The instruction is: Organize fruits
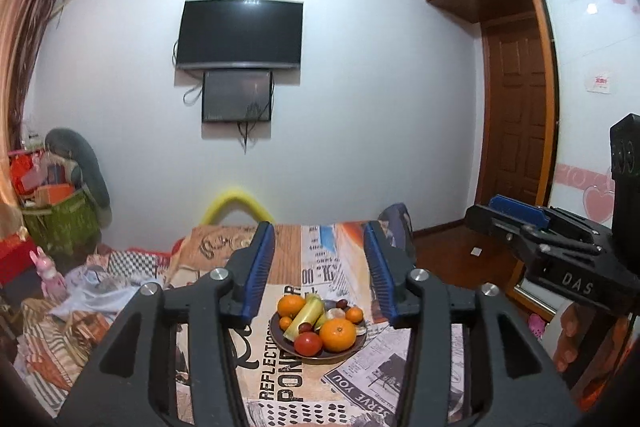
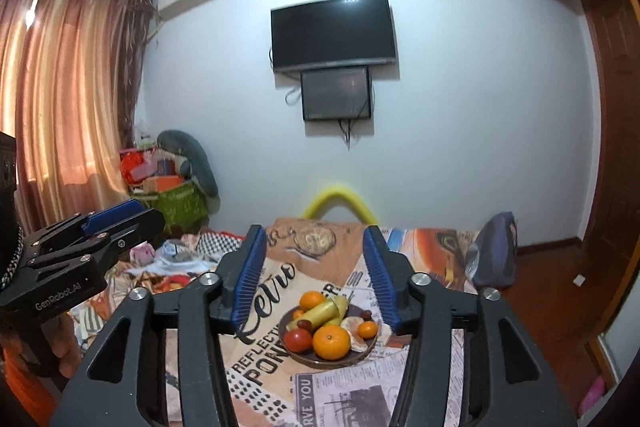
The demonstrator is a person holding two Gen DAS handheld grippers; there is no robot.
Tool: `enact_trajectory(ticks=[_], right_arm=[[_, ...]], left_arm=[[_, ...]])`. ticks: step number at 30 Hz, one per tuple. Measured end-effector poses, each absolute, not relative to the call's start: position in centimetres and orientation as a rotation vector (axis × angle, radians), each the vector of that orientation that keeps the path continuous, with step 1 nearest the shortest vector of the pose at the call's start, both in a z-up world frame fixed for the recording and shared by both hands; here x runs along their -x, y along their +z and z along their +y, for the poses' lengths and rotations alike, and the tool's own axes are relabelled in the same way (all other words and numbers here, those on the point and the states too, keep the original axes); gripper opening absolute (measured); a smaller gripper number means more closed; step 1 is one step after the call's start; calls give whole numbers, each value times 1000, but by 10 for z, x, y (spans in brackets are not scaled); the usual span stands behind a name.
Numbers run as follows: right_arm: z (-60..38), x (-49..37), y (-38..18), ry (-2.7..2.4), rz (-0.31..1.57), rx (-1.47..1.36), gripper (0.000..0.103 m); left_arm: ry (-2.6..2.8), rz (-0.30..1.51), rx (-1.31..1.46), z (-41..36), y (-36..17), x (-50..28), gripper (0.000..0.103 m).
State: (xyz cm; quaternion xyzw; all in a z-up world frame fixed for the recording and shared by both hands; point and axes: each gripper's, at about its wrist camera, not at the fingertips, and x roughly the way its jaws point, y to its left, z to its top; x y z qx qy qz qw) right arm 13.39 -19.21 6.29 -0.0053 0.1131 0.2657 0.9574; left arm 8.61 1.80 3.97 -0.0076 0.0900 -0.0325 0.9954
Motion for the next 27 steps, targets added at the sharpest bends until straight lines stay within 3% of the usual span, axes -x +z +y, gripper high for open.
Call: enact_trajectory(ticks=[3,8,13,16,20,27], right_arm=[[-194,-124,62,541,214,-2,53],[-195,-112,59,511,186,3,72],[-193,-103,61,480,165,8,87],[-193,-101,61,466,159,11,90],[-194,-96,57,441,154,20,100],[-199,-88,50,420,155,23,103]], left_arm=[[-52,158,-3,13,42,-72,57],[-43,155,-2,11,40,-61,74],[-26,147,4,9,38,-47,83],[-11,139,11,11,37,-43,91],[-5,140,19,12,35,-40,93],[0,139,22,14,32,-38,96]])
